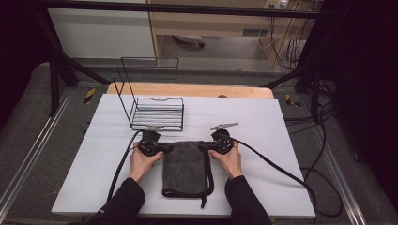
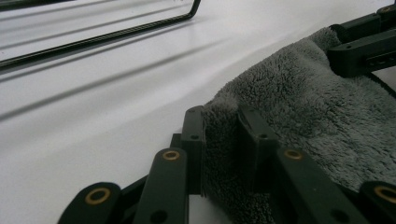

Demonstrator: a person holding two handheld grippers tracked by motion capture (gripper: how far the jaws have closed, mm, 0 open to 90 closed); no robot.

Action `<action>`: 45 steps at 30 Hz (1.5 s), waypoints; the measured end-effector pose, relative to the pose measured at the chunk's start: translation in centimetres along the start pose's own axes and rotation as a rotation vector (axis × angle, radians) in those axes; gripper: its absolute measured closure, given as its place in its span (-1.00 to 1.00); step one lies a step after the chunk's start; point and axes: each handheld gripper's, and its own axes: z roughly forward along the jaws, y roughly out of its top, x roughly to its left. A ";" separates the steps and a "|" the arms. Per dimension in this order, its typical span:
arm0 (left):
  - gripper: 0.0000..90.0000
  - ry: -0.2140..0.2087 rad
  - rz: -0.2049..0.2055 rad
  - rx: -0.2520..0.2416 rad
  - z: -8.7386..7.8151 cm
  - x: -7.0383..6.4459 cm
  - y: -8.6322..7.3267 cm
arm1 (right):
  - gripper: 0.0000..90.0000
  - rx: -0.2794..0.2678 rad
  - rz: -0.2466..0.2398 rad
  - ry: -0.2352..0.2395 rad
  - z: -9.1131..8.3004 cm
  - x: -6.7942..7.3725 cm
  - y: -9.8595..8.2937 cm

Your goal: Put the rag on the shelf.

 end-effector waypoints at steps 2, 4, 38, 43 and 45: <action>0.68 -0.013 -0.019 0.003 -0.1 0.2 0.0 | 0.64 0.010 0.012 0.017 0.0 -0.1 0.1; 0.72 -0.022 -0.021 0.004 -0.2 0.3 0.1 | 0.69 0.014 0.015 0.026 -0.2 -0.2 0.2; 0.76 -0.041 0.098 -0.190 -6.6 -2.8 0.1 | 0.74 -0.223 -0.089 0.071 -6.1 3.8 0.4; 0.76 -0.036 0.114 -0.210 -7.5 -3.4 0.1 | 0.74 -0.243 -0.116 0.060 -6.8 4.4 0.4; 0.76 -0.038 0.116 -0.218 -7.8 -3.6 0.2 | 0.74 -0.253 -0.120 0.057 -7.1 4.6 0.4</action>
